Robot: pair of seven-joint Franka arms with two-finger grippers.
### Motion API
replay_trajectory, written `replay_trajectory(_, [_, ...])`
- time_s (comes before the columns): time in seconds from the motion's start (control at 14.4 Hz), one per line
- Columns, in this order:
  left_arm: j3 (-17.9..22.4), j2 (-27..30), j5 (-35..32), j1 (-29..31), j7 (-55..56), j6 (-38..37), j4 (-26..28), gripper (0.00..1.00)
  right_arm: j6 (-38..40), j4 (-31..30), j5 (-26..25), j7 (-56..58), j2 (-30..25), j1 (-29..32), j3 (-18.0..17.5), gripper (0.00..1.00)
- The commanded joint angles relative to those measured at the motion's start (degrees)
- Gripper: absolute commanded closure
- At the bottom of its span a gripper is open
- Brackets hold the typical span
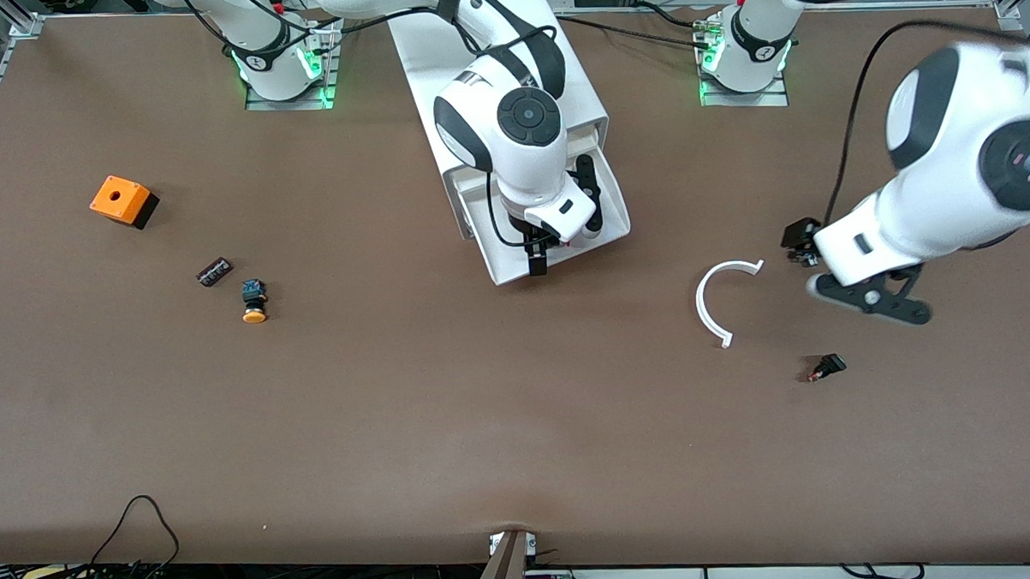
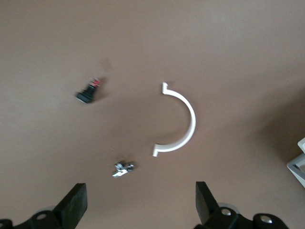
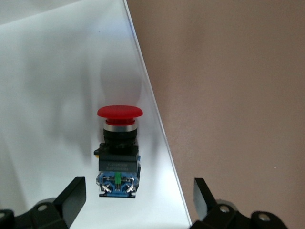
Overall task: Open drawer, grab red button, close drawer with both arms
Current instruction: 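Lift the red button with the right gripper while the left gripper withdraws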
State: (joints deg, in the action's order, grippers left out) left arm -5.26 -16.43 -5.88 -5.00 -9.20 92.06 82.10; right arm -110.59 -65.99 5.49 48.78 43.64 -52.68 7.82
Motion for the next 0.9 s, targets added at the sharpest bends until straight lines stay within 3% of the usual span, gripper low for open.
replay_trajectory(0.0, [0.3, 0.0, -1.8, 0.5, 1.5, -1.0, -4.3, 0.0, 0.3, 1.9, 0.3, -0.3, 1.1, -0.2, 0.3, 0.0])
replay_trajectory(0.21, [1.1, -0.3, -1.4, 1.1, 5.4, -1.0, -8.8, 0.0, 0.6, 1.9, 0.3, -1.3, 1.0, -0.3, 0.0, 0.0])
replay_trajectory(0.42, [1.0, 3.8, -1.0, 1.5, 7.1, -1.8, -5.6, 0.0, -0.1, 1.9, 0.4, -1.8, 1.6, -0.4, -0.1, 0.0])
replay_trajectory(0.56, [0.6, 11.5, -1.0, 1.6, 9.5, 1.1, 4.3, 0.0, 0.0, 1.9, 0.3, -3.3, 1.7, -0.8, -0.5, 0.0])
replay_trajectory(0.7, [0.7, 21.5, 1.6, 3.8, 10.3, 12.1, 20.3, 0.0, -0.1, 1.9, 0.3, -3.5, 1.7, -0.8, -0.6, 0.0])
replay_trajectory(0.83, [0.7, 22.1, 2.0, 4.0, 9.6, 13.0, 22.5, 0.0, 0.0, 1.9, 0.3, -3.7, 1.7, -0.8, -0.6, 0.0])
